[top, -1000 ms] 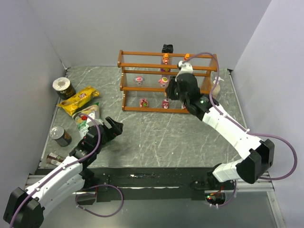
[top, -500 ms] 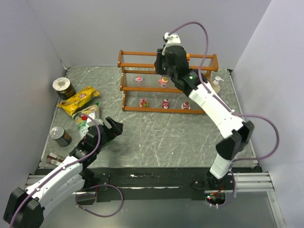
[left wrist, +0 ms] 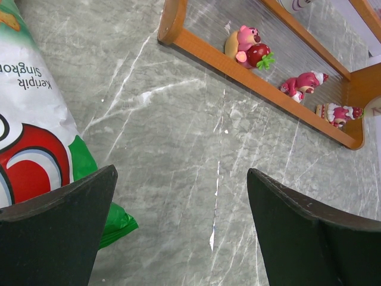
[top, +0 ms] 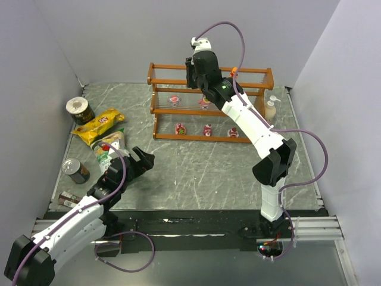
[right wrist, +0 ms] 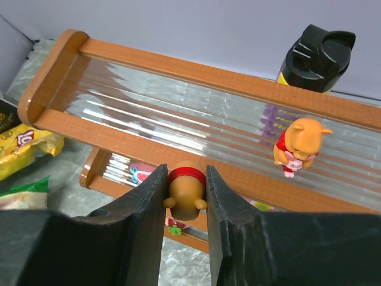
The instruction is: Place and organize the plastic toys onto the shelf
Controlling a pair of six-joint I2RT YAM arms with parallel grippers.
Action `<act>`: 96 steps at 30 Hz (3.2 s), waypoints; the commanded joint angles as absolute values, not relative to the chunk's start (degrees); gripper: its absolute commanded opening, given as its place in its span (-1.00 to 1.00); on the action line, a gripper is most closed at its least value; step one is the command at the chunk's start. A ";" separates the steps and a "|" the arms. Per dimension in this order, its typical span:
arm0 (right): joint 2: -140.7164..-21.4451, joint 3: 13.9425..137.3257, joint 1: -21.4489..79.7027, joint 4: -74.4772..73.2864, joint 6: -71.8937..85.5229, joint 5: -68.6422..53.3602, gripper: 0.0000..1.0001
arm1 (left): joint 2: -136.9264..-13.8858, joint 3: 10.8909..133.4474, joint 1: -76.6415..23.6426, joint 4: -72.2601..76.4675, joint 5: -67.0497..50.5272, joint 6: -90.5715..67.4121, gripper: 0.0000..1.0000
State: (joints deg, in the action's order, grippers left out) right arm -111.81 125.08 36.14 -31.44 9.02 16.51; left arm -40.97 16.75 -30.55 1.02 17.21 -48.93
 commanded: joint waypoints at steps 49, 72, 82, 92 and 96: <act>-121.90 136.93 33.58 -31.90 10.11 18.37 -0.20 | -39.90 18.99 -30.41 1.58 17.84 -48.08 0.93; -117.69 124.90 34.01 -17.23 9.67 16.96 -0.55 | -40.61 19.16 -30.41 1.84 17.84 -47.90 0.93; -122.08 128.76 35.94 -16.62 9.58 17.75 -0.54 | -40.69 19.16 -30.41 1.85 17.84 -47.81 0.93; -125.59 131.31 38.40 -14.86 5.19 21.70 -0.42 | -40.87 19.34 -30.41 1.85 17.93 -47.81 0.93; -126.82 131.40 39.72 -12.92 1.32 25.74 -0.37 | -40.78 19.34 -30.41 1.93 17.84 -47.81 0.93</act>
